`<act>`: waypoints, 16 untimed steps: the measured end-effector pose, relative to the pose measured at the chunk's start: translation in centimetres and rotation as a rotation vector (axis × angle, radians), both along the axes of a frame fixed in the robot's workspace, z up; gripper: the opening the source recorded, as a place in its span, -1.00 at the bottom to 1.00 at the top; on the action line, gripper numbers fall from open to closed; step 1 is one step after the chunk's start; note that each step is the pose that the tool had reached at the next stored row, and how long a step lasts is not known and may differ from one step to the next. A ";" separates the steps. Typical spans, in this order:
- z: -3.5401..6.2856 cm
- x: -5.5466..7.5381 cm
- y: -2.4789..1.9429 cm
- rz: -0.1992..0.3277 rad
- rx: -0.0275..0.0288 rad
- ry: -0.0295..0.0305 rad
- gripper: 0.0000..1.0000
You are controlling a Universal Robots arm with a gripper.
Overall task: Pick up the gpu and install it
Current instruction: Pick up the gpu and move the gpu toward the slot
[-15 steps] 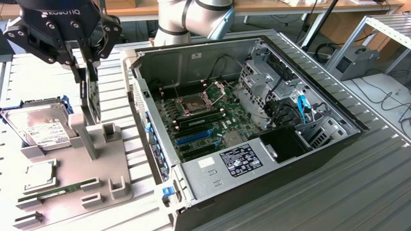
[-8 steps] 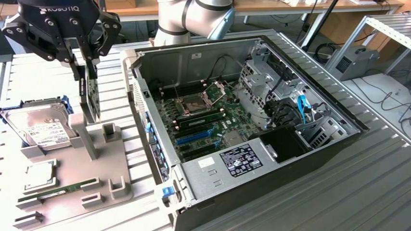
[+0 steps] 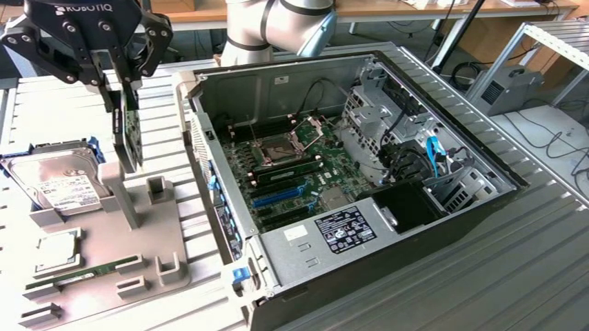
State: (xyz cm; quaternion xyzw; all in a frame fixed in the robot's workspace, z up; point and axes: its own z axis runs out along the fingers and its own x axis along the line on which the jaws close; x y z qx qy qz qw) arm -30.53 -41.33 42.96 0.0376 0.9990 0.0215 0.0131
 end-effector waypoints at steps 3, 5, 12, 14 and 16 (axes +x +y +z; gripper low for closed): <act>0.12 0.0 0.04 0.000 0.0008 0.0000 -0.48; 0.54 0.0 0.19 0.000 0.0025 0.0000 -0.48; 4.25 0.0 1.34 0.000 0.0134 0.0001 -0.48; 4.20 0.0 1.52 0.000 0.0151 0.0001 -0.48; 3.56 0.0 0.99 0.000 0.0181 0.0000 -0.48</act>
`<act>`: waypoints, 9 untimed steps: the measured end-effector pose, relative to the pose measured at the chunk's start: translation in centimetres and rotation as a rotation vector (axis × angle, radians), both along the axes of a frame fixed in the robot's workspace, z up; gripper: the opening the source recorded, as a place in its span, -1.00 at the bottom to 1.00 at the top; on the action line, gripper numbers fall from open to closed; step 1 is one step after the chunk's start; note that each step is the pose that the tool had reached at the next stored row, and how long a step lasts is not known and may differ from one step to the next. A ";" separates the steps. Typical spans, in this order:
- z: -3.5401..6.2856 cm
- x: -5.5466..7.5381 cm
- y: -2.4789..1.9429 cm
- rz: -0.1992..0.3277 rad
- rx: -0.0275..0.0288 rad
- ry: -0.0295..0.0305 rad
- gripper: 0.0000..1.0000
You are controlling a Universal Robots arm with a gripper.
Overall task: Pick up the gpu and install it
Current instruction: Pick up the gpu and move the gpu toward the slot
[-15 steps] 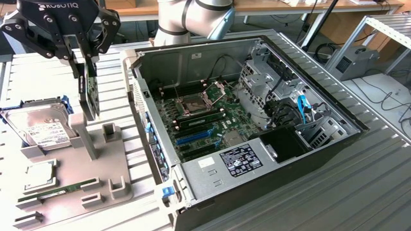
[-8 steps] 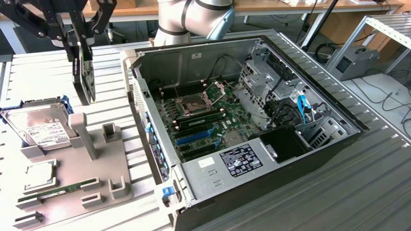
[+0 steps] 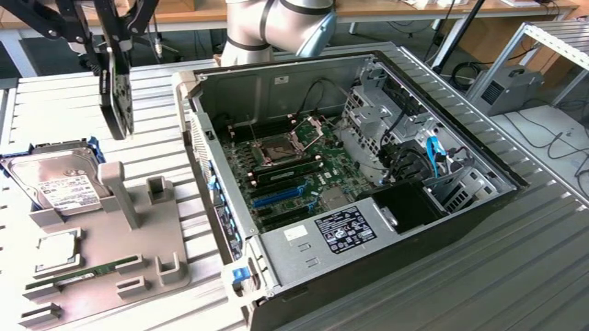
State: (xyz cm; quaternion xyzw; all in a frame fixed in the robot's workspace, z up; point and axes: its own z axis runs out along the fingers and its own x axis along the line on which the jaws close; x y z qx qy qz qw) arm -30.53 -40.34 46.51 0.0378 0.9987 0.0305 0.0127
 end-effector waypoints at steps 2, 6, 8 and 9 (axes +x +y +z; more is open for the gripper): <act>-1.39 0.0 -0.87 0.000 0.0053 0.0000 -0.48; -1.68 0.0 -0.99 0.000 0.0052 0.0000 -0.48; -1.77 0.0 -1.02 0.000 0.0053 0.0000 -0.48; -1.81 0.0 -1.03 0.000 0.0053 0.0000 -0.48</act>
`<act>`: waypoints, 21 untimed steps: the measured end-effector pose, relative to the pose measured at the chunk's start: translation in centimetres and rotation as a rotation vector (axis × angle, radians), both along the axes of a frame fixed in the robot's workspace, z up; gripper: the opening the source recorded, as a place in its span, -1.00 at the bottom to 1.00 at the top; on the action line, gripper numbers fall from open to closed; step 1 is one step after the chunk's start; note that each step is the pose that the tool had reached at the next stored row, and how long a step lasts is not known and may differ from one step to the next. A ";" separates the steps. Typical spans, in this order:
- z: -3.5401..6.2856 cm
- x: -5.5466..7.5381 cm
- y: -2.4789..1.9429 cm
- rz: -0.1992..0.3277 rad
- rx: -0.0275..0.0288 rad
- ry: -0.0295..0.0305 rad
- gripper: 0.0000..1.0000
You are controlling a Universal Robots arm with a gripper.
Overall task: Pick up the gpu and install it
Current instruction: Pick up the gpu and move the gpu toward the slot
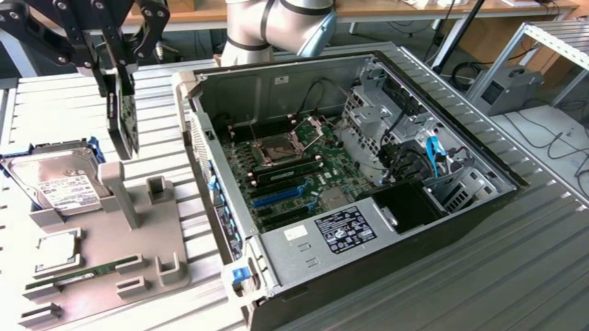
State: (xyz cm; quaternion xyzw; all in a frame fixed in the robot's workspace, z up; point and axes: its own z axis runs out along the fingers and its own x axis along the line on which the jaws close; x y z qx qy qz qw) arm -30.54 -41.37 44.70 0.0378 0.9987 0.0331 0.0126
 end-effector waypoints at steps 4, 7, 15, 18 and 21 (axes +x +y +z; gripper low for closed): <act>-0.17 0.0 -0.03 0.000 0.0000 0.0000 -0.48; -0.36 0.0 -0.05 0.000 0.0000 0.0000 -0.48; -0.60 0.0 -0.14 0.000 0.0000 0.0000 -0.48; -0.65 0.0 -0.17 0.000 0.0001 0.0000 -0.48; -0.75 0.0 -0.20 0.000 0.0002 0.0000 -0.48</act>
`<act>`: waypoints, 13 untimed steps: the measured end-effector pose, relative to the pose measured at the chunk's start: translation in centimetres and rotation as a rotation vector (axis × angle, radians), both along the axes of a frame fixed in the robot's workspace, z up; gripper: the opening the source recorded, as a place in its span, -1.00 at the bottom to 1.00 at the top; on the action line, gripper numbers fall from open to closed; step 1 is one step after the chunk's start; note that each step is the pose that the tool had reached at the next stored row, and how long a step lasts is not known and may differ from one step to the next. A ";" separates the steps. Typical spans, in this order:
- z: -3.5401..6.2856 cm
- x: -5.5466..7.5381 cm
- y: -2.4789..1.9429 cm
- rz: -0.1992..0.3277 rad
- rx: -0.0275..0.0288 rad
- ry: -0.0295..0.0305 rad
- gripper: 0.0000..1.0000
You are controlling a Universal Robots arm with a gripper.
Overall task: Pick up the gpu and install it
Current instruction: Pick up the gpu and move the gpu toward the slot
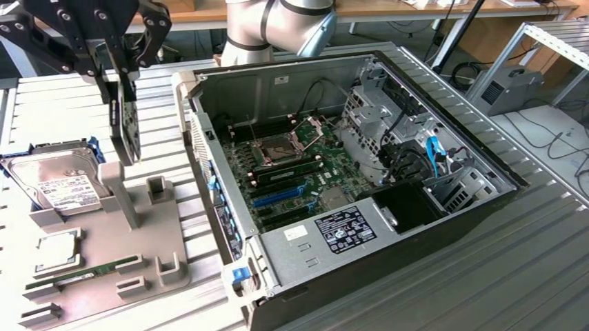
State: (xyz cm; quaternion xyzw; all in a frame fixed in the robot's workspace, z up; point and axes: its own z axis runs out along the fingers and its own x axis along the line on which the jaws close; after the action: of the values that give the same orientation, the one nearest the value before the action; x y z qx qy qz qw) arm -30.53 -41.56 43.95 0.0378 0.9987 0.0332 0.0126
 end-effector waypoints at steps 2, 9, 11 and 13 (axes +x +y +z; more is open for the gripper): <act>-0.04 0.0 0.00 0.000 0.0000 0.0000 -0.48; -0.40 0.0 -0.04 0.000 0.0000 0.0000 -0.48; -0.42 0.0 -0.05 0.000 0.0002 -0.0002 -0.48; -0.43 0.1 -0.06 0.000 0.0003 0.0000 -0.48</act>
State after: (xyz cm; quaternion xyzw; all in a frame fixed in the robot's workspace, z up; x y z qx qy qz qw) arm -30.47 -41.62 43.52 0.0378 0.9986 0.0334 0.0126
